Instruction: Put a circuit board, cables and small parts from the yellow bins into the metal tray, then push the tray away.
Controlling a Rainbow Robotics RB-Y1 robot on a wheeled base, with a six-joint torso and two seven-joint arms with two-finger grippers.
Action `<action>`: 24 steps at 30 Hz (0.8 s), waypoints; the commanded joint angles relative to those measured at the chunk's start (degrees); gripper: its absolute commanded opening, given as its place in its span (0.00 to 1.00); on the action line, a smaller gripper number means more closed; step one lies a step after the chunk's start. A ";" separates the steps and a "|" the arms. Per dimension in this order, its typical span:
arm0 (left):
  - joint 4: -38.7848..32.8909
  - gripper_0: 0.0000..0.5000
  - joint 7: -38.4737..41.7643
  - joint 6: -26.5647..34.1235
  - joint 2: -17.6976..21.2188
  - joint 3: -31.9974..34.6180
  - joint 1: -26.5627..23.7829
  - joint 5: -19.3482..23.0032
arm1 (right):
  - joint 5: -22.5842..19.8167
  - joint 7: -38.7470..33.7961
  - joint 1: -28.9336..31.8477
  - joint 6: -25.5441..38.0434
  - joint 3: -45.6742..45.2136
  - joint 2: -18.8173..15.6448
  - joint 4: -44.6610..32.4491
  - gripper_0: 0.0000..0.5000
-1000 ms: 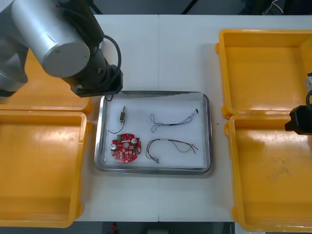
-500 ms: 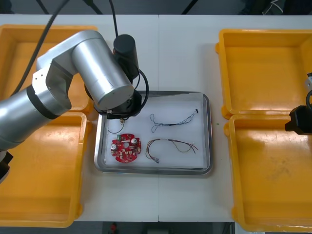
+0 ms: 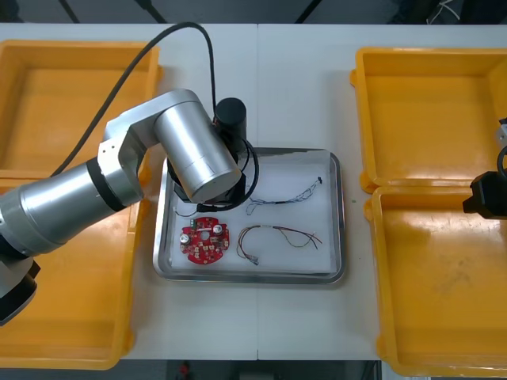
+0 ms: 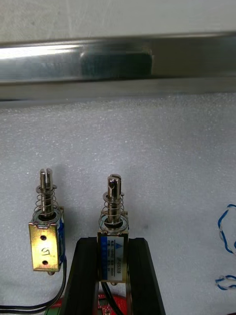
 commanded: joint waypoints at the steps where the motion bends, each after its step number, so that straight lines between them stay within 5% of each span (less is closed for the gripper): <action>1: -0.40 0.00 5.02 -0.66 -1.56 -1.11 0.54 -0.31 | -0.02 -0.56 0.60 -0.47 -1.80 -2.21 -1.52 1.00; 5: -0.40 0.08 5.28 -0.66 -1.74 -1.11 0.54 -0.14 | -0.02 -0.56 0.60 -0.47 -1.80 -2.21 -1.52 1.00; 9: -0.40 0.51 5.28 -1.28 -1.74 -1.02 0.54 -0.14 | -0.02 -0.56 0.60 -0.47 -1.80 -2.21 -1.52 1.00; 12: -0.49 0.65 5.37 -1.37 -1.74 -1.11 0.54 -0.14 | -0.02 -0.56 0.60 -0.47 -1.80 -2.21 -1.52 1.00; 20: -3.56 0.86 5.81 -0.31 -0.77 0.12 0.45 -0.49 | -0.02 -0.56 0.60 -0.47 -1.80 -2.21 -1.52 1.00; 24: -8.05 0.92 5.81 4.26 0.72 3.20 -0.34 2.59 | -0.02 -0.56 0.60 -0.47 -1.80 -2.21 -1.52 1.00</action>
